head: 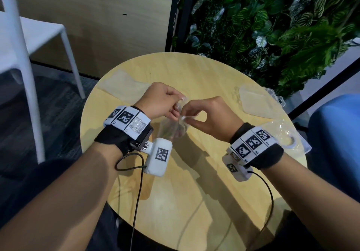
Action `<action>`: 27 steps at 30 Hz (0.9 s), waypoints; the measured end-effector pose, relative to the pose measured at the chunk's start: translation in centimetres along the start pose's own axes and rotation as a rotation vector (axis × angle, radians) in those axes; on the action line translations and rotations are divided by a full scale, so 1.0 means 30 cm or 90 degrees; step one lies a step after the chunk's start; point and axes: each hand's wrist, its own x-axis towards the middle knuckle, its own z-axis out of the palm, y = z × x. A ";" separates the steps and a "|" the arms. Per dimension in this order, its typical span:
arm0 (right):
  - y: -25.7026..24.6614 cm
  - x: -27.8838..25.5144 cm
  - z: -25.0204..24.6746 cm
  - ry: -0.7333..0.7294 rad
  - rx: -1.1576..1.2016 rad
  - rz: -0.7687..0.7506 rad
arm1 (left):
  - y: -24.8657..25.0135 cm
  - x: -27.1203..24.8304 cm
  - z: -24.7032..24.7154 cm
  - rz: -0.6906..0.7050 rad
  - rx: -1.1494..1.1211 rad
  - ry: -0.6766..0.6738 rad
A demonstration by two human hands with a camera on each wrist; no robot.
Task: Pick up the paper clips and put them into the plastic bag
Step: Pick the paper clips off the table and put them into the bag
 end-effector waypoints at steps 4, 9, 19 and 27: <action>0.011 -0.015 0.004 0.069 0.017 0.042 | 0.015 -0.020 0.001 0.019 0.000 -0.015; 0.011 -0.011 -0.040 0.111 0.234 0.229 | 0.007 -0.030 -0.026 0.073 0.038 -0.038; 0.020 0.018 0.001 0.079 0.373 0.243 | -0.021 -0.043 -0.034 0.154 0.135 0.004; 0.036 0.034 0.069 0.221 0.282 0.279 | -0.030 -0.034 -0.077 0.145 0.112 0.083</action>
